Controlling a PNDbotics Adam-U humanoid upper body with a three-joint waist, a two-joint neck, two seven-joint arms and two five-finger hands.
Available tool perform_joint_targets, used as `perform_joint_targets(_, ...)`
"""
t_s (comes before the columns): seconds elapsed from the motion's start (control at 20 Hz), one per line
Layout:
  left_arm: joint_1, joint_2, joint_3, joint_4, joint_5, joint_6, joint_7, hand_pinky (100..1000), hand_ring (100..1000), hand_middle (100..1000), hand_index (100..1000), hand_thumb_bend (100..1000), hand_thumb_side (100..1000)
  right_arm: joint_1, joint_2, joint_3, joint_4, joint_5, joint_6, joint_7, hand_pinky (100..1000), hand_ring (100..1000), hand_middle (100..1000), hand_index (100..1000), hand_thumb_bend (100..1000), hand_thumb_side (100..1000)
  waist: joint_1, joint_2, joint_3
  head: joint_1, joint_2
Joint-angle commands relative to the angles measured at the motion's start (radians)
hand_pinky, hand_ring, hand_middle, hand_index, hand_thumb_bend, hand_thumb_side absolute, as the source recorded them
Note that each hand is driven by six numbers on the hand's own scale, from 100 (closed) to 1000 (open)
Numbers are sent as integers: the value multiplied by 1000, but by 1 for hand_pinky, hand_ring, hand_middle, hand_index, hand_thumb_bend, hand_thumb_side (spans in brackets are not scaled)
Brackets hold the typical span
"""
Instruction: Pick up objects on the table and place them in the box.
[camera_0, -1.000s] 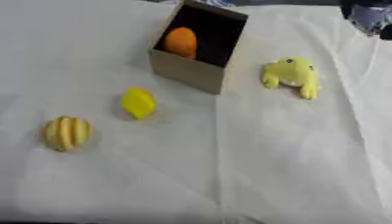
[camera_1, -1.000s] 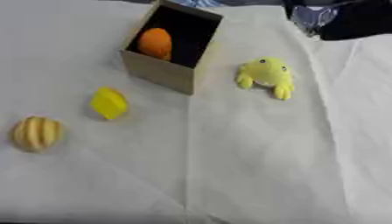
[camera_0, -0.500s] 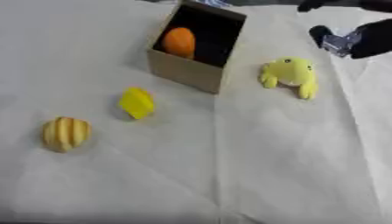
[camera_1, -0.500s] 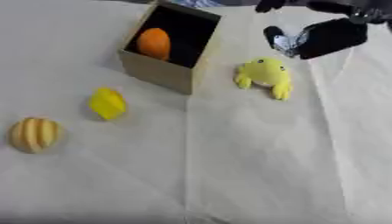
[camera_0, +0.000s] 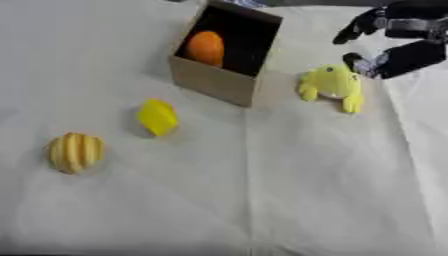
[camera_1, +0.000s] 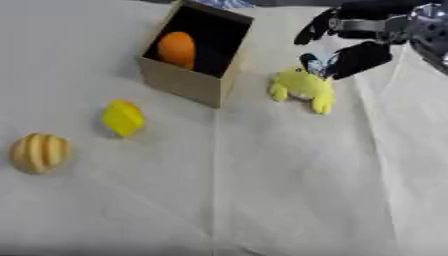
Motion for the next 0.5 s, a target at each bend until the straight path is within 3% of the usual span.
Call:
perform_joint_targets(0.05,-6,34,4,-20,2,0,-3,772,665,631,795,335,558,-29,3,3,54,36,-3,-4,905,908,851,915,100,739,5,-17,1,3,-10)
perform_joint_targets(0.5,-12,27,5,-20,8,0,-2,772,664,630,794,330,562,-39,55,20,177,121,2,-21,906,918,860,923,104,651,12,-2,8,10,-19)
